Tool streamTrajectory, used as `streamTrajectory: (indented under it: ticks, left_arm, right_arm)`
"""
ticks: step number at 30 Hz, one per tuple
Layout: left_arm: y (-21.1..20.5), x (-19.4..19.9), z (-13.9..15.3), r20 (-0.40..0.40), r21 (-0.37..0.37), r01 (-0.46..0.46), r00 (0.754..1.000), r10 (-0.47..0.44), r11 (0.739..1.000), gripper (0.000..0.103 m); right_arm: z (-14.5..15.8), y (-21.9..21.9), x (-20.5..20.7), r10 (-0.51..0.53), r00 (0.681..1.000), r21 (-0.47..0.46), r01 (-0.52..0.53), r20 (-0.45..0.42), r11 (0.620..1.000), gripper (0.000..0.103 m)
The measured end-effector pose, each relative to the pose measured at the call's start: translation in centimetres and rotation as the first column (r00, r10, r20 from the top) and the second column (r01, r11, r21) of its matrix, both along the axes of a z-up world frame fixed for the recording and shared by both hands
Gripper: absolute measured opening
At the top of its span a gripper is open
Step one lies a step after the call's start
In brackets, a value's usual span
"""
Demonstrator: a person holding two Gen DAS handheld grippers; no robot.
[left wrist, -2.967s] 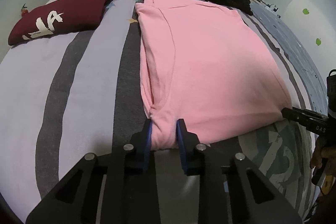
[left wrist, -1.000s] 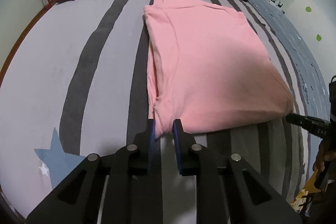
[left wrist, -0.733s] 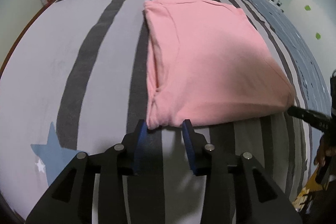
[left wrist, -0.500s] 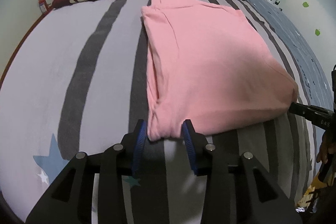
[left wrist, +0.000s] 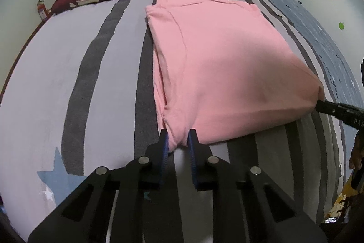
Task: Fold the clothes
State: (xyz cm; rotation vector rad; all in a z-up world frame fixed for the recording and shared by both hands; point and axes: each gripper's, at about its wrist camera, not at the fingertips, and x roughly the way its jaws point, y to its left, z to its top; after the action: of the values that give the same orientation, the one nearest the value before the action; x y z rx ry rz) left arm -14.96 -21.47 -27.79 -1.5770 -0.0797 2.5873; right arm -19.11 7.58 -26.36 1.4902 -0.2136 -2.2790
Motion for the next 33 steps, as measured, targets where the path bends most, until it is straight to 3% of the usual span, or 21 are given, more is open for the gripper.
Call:
streamTrajectory:
  ticks: [9,15,19,24,27,33]
  left_arm:
    - [-2.1,-1.7,8.3,-0.092,0.134,-0.066,0.993,0.079,0.989,0.012]
    - [-2.3,-9.2,12.4,-0.180,0.143,-0.019,0.983,0.045,0.990,0.011]
    - [-2.1,-16.4,11.8,-0.197,0.128,0.014,0.980,0.011,0.992,0.011]
    - [-2.3,-24.9,7.9,-0.129,0.110,0.006,0.992,0.008,0.994,0.009]
    - [-2.4,-29.0,5.5,-0.086,0.083,-0.005,0.996,0.012,0.997,0.002]
    - [-3.3,-31.6,2.3,-0.029,0.082,-0.012,0.999,0.014,0.997,0.002]
  right_arm:
    - [7.4,1.5,-1.0,-0.051,0.996,-0.091,0.044,-0.074,0.995,0.004]
    - [10.1,2.2,-6.7,-0.107,0.987,-0.157,0.088,-0.118,0.984,0.004]
    - [9.7,2.6,-12.9,-0.140,0.982,-0.170,0.118,-0.125,0.978,0.004]
    - [6.4,2.6,-21.5,-0.162,0.985,-0.163,0.150,-0.060,0.975,0.004]
    - [4.9,2.2,-25.5,-0.158,0.987,-0.153,0.149,-0.043,0.977,0.004]
    - [1.3,1.8,-30.2,-0.147,0.989,-0.129,0.147,0.007,0.981,0.004]
